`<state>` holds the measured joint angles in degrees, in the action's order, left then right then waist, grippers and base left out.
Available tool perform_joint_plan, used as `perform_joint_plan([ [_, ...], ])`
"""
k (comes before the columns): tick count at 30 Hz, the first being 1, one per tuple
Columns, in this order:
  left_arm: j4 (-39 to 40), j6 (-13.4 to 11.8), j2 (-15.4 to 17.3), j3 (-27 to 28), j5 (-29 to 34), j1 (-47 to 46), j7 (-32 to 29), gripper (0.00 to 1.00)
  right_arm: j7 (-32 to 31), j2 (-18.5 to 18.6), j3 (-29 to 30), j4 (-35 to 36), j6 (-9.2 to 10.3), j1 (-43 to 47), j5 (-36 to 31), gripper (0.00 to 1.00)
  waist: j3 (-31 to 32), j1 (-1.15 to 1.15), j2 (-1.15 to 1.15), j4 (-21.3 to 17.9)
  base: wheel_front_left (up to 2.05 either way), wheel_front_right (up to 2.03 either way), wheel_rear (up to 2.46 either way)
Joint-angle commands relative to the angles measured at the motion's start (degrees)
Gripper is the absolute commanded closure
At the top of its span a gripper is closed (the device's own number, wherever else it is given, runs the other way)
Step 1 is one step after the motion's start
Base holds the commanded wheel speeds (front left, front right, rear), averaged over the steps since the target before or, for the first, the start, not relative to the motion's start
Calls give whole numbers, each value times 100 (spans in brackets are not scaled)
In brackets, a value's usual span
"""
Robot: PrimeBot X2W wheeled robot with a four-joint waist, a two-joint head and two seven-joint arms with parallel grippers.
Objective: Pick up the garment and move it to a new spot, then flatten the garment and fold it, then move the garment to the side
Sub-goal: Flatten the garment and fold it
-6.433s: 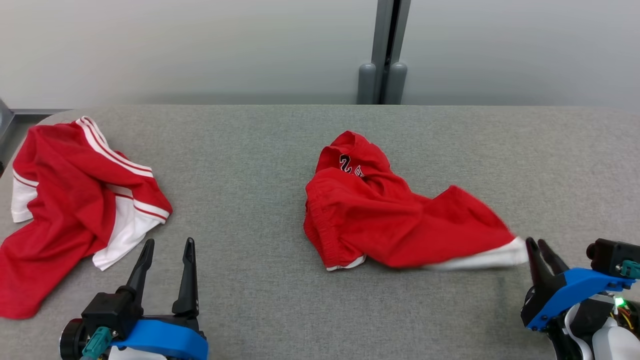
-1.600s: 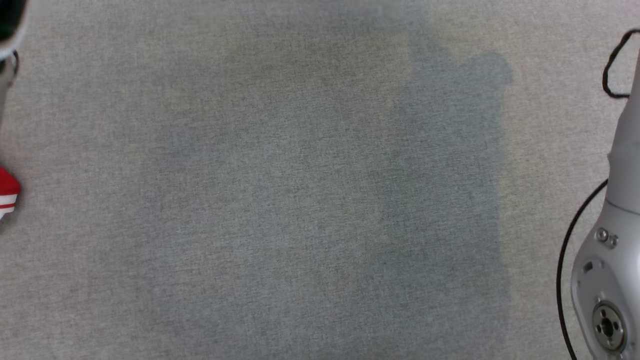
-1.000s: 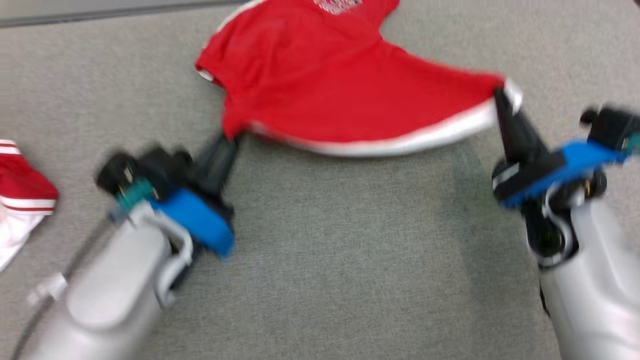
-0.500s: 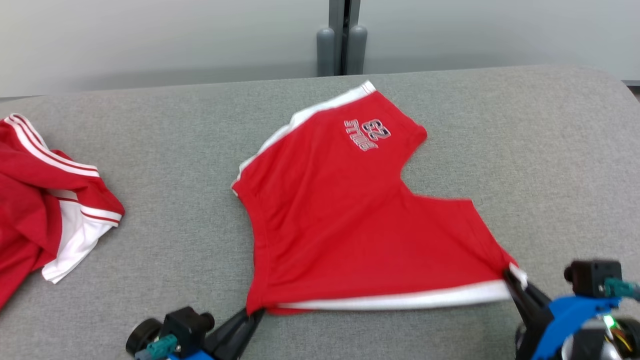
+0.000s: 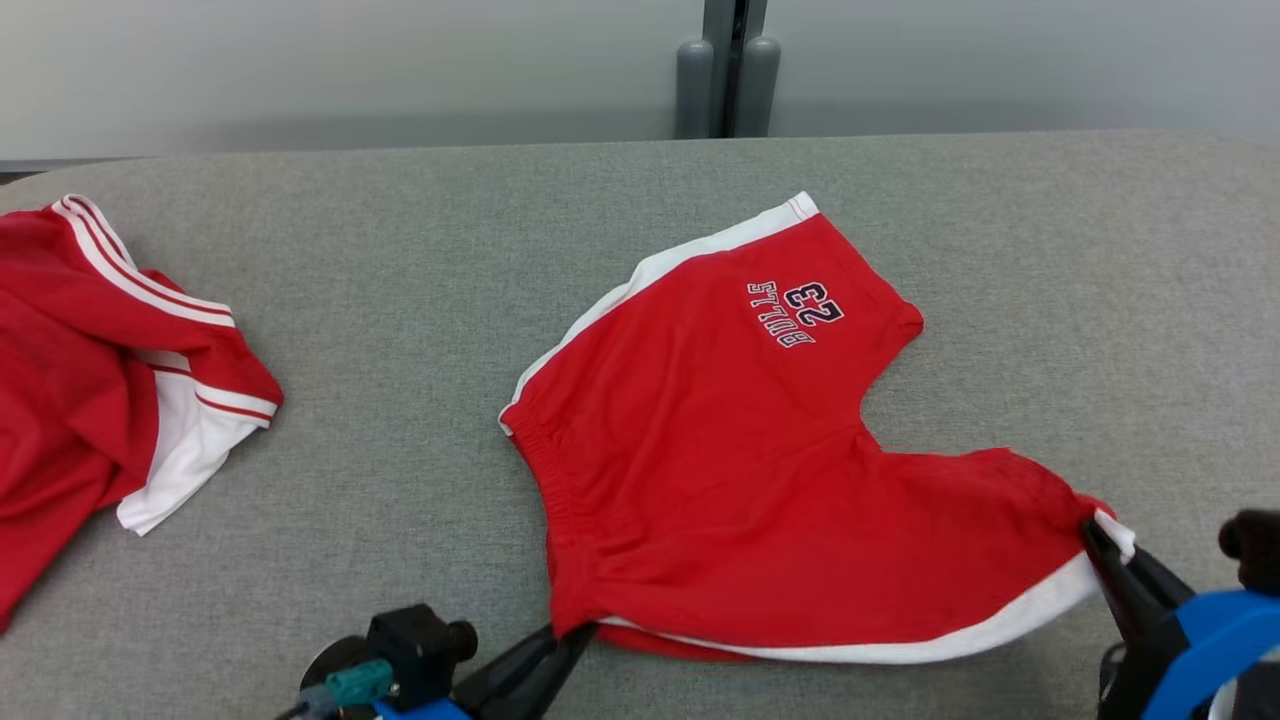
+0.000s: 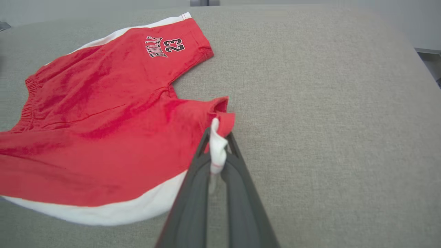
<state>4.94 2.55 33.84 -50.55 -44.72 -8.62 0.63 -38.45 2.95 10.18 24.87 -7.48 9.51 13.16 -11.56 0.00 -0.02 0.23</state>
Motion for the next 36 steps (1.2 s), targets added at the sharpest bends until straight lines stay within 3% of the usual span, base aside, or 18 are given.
perform_joint_plan([
  [1, -5, 2, -45, 59, -28, -162, -48, 100, -41, -6, -34, -47, -3, -219, -28, 100, -41, 0, 2, 47, 0, 0, 0],
  [7, -177, 22, -380, 282, -285, -856, -331, 100, -497, 137, -180, -721, -3, -1471, -79, 100, -174, 0, 2, 155, 0, 0, 0],
  [18, -1078, -162, -988, 710, -438, -1862, -277, 100, -1033, 280, -166, -2747, -3, -4027, -136, 100, -760, 0, 2, 468, 0, 0, 0],
  [28, -2293, -361, -1723, 939, -255, -2748, 280, 100, -636, 371, 113, -4421, -3, -5959, -675, 100, -1524, 0, 2, 816, 0, 0, 0],
  [34, -2670, -344, -1993, 971, -284, -2966, 450, 100, -367, 338, 72, -5008, -2, -6505, -956, 100, -1757, 0, 2, 985, 0, 0, 0],
  [35, -2723, -340, -2036, 976, -303, -2975, 473, 100, -313, 316, 72, -5095, -3, -6556, -970, 76, -1774, 0, 2, 1013, 0, 0, 0],
  [36, -2779, -330, -2078, 981, -324, -2980, 486, 81, -261, 296, 72, -5177, -3, -6592, -950, 0, -1790, 0, 2, 1043, 0, 0, 0],
])
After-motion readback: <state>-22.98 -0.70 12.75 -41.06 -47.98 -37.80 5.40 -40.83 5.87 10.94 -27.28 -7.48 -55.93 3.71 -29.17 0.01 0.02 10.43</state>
